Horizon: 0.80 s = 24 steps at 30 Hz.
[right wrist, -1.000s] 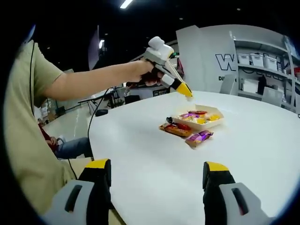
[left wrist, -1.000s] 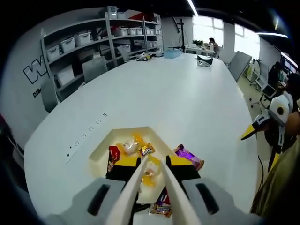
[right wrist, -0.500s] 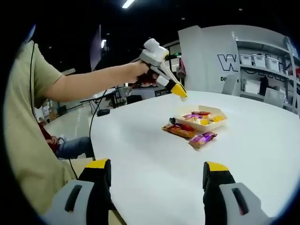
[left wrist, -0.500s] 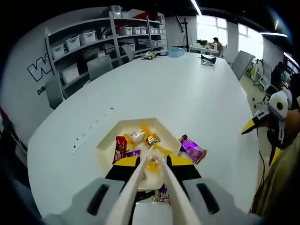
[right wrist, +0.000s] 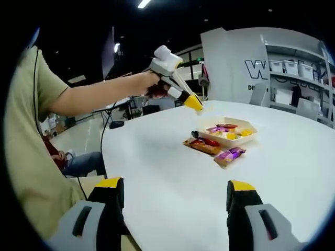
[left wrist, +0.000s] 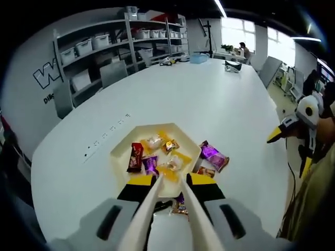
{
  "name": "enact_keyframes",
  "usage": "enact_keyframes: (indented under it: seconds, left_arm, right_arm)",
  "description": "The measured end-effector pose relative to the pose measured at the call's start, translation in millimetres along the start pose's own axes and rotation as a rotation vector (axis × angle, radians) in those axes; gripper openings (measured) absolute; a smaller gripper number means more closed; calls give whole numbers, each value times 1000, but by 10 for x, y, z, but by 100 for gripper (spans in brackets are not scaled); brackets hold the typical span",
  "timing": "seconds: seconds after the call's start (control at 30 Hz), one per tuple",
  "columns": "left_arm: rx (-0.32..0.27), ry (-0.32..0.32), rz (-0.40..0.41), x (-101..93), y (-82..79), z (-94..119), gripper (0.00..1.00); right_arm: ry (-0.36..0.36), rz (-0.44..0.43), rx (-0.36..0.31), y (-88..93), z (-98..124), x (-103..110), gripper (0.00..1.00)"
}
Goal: Place the target food into the container with the food tongs after gripping and lifting it, then release it inside without dropping or visibly crushing the food.
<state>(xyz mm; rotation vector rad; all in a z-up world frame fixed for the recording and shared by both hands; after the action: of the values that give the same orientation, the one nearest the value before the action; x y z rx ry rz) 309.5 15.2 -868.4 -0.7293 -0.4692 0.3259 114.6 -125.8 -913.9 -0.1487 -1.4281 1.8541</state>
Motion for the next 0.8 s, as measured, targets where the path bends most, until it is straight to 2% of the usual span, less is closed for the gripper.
enact_keyframes:
  seconds: [0.8]
  left_arm:
    - [-11, 11, -17, -209, 134, 73, 22]
  right_arm:
    - [-4, 4, 9, 8, -32, 46, 80]
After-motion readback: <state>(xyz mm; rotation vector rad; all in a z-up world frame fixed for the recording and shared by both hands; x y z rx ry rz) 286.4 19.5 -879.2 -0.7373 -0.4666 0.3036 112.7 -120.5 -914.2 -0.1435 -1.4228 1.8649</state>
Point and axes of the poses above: the point that each gripper's makers call its tool centre point, and the gripper's own axes: z roughly backward along the fingers, x roughly to its left, y roughly out of its underside, the point moved 1 cm from there along z, roughly backward along the fingers, and after that the axes turned 15 degrees about -z, right-handed, at the moved point
